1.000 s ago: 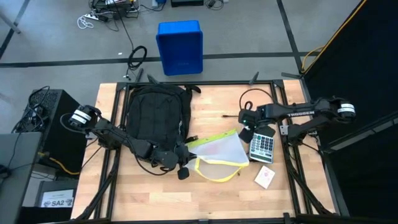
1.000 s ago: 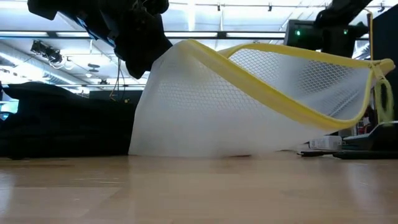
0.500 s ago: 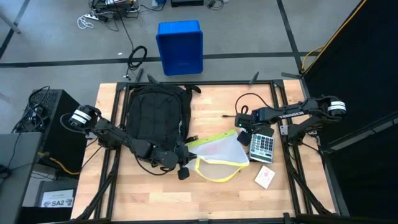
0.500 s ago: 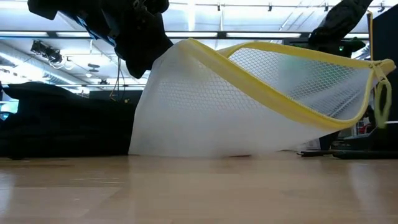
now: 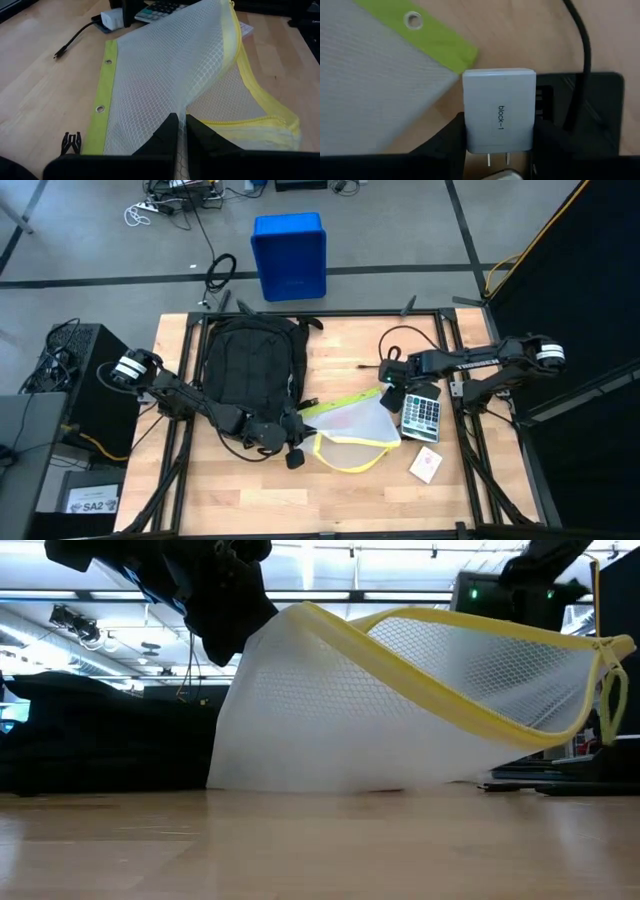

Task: Unpack backpack
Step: Put the white charger adapter into the white zip bag

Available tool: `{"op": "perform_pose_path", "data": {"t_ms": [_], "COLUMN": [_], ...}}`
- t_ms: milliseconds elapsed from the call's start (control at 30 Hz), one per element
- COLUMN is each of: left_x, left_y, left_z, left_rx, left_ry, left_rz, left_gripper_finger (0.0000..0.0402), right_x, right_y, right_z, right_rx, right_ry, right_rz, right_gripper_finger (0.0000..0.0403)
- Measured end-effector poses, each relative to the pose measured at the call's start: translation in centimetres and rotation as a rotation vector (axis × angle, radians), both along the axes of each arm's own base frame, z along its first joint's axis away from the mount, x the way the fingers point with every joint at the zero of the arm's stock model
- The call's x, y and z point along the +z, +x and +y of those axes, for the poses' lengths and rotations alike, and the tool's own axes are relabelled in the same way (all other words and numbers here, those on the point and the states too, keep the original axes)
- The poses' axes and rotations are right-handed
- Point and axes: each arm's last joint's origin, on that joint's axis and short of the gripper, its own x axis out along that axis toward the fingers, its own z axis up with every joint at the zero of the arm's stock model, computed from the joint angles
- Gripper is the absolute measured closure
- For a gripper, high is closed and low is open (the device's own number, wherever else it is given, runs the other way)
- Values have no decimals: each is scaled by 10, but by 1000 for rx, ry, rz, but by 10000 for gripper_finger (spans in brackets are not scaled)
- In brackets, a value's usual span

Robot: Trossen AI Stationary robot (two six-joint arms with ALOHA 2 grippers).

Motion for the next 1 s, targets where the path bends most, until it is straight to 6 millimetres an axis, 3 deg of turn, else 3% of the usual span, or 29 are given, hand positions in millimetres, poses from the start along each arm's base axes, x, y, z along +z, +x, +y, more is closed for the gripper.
{"op": "perform_pose_path", "data": {"t_ms": [267, 367, 500, 633, 800, 1000], "left_x": [0, 0, 0, 1, 3, 5], "left_y": [0, 0, 0, 0, 2, 3], "left_z": [0, 0, 0, 0, 0, -1], "left_rx": [0, 0, 6, 17, 19, 21], "left_ry": [0, 0, -10, -17, -32, -41], "left_rz": [0, 0, -3, -10, -44, -69], "left_gripper_finger": [402, 402, 402, 402, 402, 402], "right_x": [63, 87, 103, 104, 89, 62], "right_y": [2, 5, 16, 27, 41, 60], "right_z": [24, 44, 79, 114, 149, 168], "right_rx": [55, 143, 348, 494, 620, 673], "right_ry": [-51, -42, 47, 127, 204, 232], "right_rz": [-128, -248, -452, -564, -598, -562], "right_gripper_finger": [259, 259, 259, 258, 257, 253]}}
